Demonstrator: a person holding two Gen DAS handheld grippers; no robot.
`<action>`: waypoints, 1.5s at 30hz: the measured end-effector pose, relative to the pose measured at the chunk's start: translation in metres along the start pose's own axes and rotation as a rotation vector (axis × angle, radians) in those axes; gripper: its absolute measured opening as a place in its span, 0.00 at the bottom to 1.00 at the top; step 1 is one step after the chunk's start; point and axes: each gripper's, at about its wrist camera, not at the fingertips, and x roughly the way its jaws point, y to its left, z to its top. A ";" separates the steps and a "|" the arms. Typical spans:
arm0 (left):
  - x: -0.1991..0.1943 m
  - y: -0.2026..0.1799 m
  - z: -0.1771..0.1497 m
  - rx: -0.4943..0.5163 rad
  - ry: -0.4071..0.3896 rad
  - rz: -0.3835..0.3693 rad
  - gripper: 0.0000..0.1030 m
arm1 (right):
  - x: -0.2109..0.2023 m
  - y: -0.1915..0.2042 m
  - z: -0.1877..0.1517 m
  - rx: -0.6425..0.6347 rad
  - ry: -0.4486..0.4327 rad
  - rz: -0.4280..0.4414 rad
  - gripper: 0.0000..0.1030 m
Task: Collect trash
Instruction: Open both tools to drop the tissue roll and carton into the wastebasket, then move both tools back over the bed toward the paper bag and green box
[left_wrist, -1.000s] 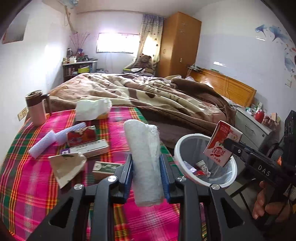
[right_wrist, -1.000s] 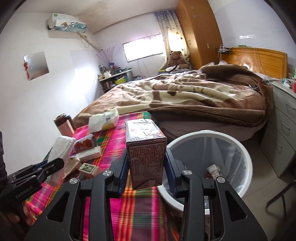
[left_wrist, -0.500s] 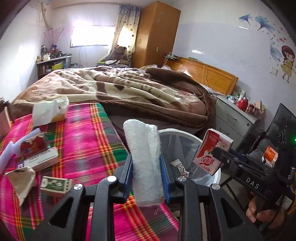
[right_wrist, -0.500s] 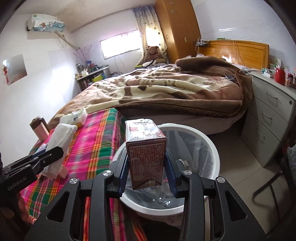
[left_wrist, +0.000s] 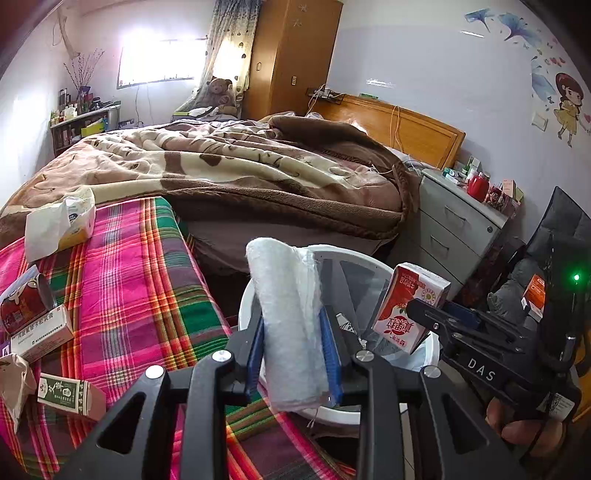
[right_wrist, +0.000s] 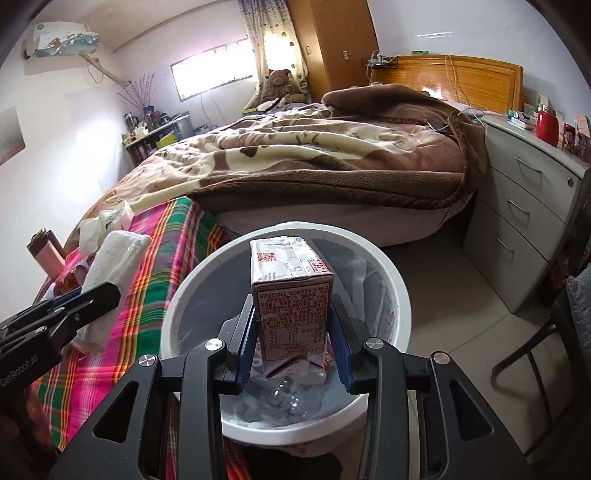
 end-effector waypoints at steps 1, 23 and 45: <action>0.002 -0.001 0.001 0.000 0.005 0.000 0.39 | 0.001 -0.001 0.000 0.001 0.003 -0.005 0.37; -0.026 0.029 0.000 -0.040 -0.035 0.032 0.73 | -0.006 0.013 0.006 -0.035 -0.010 -0.017 0.56; -0.094 0.144 -0.029 -0.163 -0.101 0.229 0.75 | 0.003 0.105 -0.010 -0.201 0.009 0.204 0.56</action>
